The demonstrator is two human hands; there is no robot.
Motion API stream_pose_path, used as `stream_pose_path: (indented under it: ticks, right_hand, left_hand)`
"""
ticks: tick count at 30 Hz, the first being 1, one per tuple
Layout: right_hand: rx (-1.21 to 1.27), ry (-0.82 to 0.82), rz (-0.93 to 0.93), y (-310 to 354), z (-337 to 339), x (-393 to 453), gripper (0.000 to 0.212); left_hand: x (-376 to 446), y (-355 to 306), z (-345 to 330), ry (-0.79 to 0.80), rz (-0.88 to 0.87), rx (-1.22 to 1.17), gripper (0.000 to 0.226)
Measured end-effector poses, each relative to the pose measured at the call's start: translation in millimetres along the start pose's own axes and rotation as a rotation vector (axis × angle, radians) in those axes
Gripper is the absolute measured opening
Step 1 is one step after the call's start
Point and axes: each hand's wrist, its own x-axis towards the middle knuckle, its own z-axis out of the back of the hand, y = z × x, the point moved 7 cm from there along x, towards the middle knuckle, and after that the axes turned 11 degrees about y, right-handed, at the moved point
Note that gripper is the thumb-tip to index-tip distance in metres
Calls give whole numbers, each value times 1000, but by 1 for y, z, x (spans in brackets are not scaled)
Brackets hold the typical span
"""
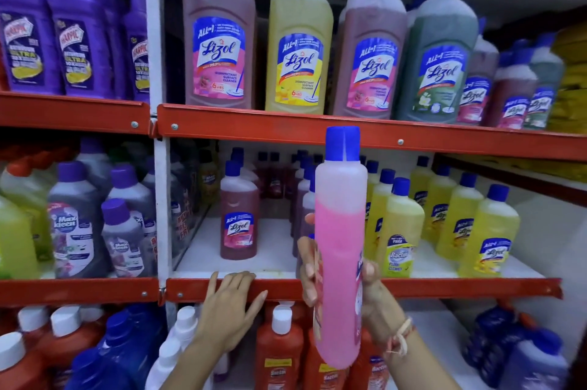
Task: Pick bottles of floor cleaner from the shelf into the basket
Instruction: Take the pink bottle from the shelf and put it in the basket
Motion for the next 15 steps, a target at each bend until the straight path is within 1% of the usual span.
stream_pose_path:
  ticks: [3, 5, 7, 10, 11, 12, 14, 15]
  right_hand:
    - [55, 43, 15, 7, -8, -4, 74]
    - [74, 53, -3, 9, -7, -10, 75]
    - [54, 24, -34, 12, -4, -18, 70]
    - [4, -81, -40, 19, 8, -32, 66]
    - [-31, -124, -33, 20, 12, -35, 64]
    - [-86, -174, -18, 20, 14, -37, 63]
    - [-234, -325, 13, 23, 22, -44, 67]
    - [-309, -409, 28, 26, 26, -50, 71]
  left_hand:
    - [2, 1, -3, 7, 22, -3, 69]
    - [2, 1, -5, 29, 42, -11, 76]
    - [1, -1, -3, 49, 58, -25, 86]
    - [-1, -9, 15, 109, 95, -85, 98]
    - [0, -13, 27, 106, 108, -140, 96]
    - [1, -20, 45, 63, 110, -229, 90]
    - [0, -38, 95, -93, 66, -517, 73]
    - [-1, -50, 122, -165, 18, -662, 64]
